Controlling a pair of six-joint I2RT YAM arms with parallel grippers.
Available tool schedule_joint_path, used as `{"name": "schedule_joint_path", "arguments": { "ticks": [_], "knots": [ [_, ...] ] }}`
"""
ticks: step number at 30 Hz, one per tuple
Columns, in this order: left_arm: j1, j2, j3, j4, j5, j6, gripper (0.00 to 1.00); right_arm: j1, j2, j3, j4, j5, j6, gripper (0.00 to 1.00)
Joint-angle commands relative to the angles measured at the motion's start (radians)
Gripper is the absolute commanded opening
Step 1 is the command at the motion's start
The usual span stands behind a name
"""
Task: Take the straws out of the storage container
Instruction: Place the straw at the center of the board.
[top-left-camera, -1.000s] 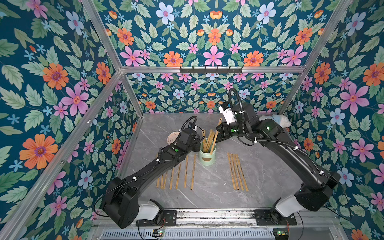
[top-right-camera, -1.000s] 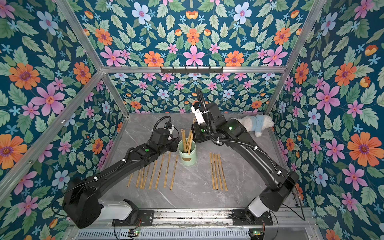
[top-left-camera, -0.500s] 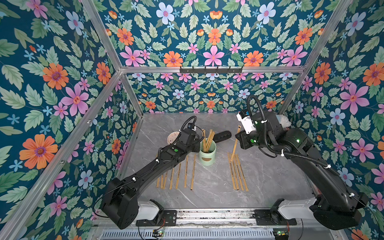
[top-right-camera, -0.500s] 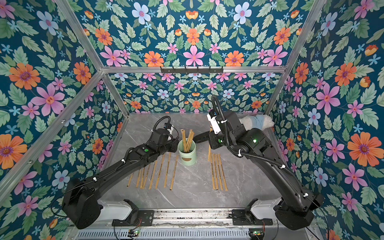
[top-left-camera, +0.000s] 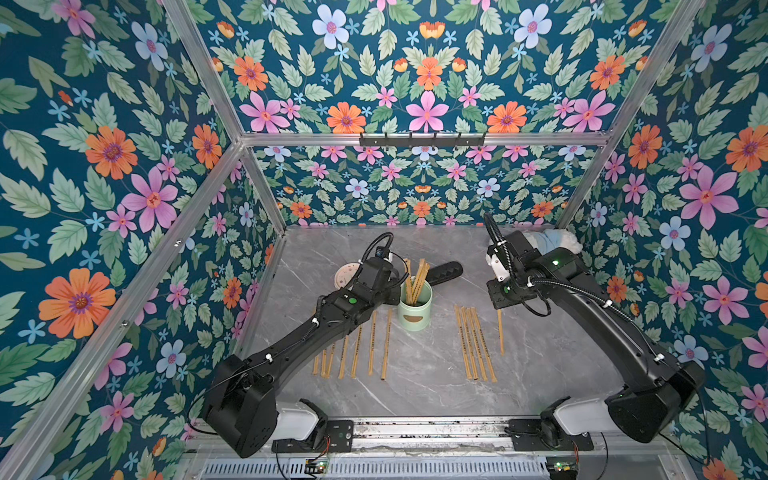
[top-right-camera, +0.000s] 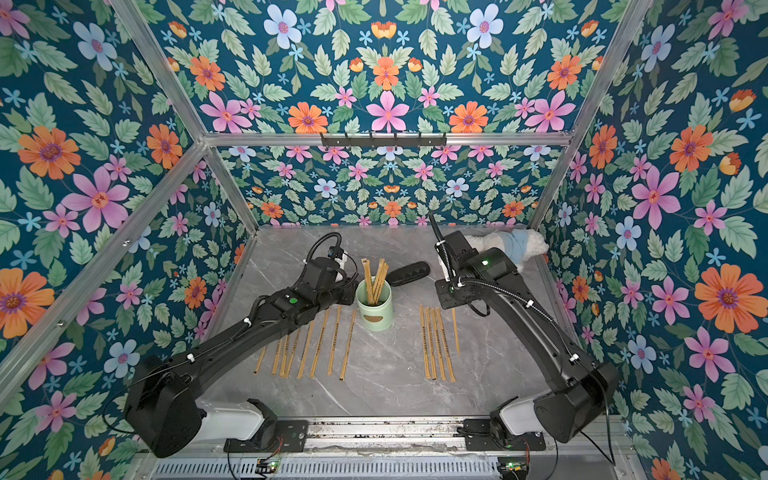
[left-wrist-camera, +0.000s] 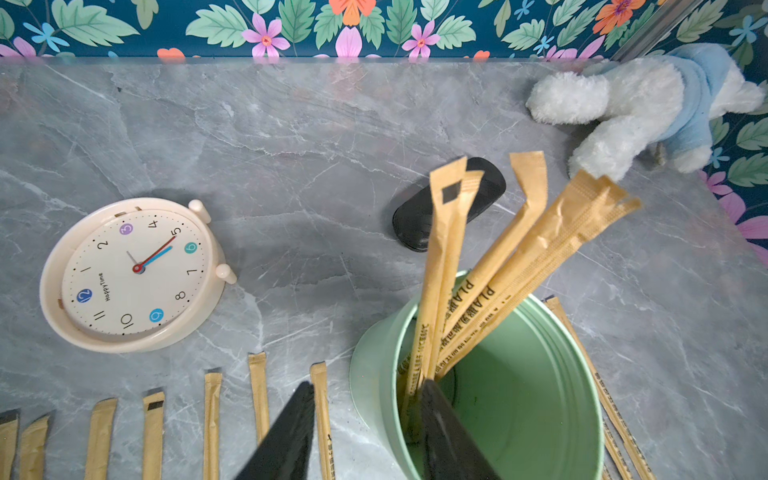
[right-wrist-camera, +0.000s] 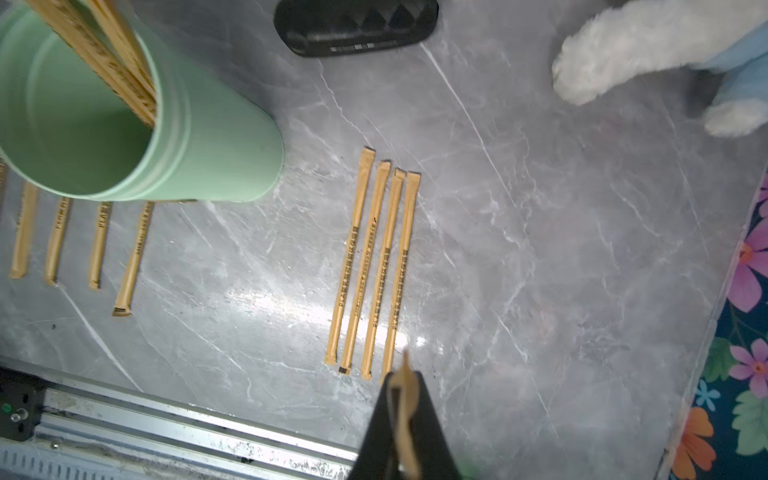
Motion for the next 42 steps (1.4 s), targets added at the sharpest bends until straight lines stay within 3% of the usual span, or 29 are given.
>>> {"name": "schedule_joint_path", "arguments": {
  "ticks": [1,18,42],
  "knots": [
    [0.002,0.004,-0.003,0.024,-0.003,0.004,0.44,-0.013,0.042,-0.003,-0.088,-0.007,-0.004,0.08],
    [0.001,-0.014,-0.041,0.040,-0.009,0.006,0.45,-0.110,0.402,-0.023,-0.135,-0.165,-0.027,0.08],
    [0.003,-0.010,-0.060,0.049,-0.015,0.007,0.45,-0.180,0.652,0.082,-0.107,-0.190,-0.052,0.12]
  ]
}}
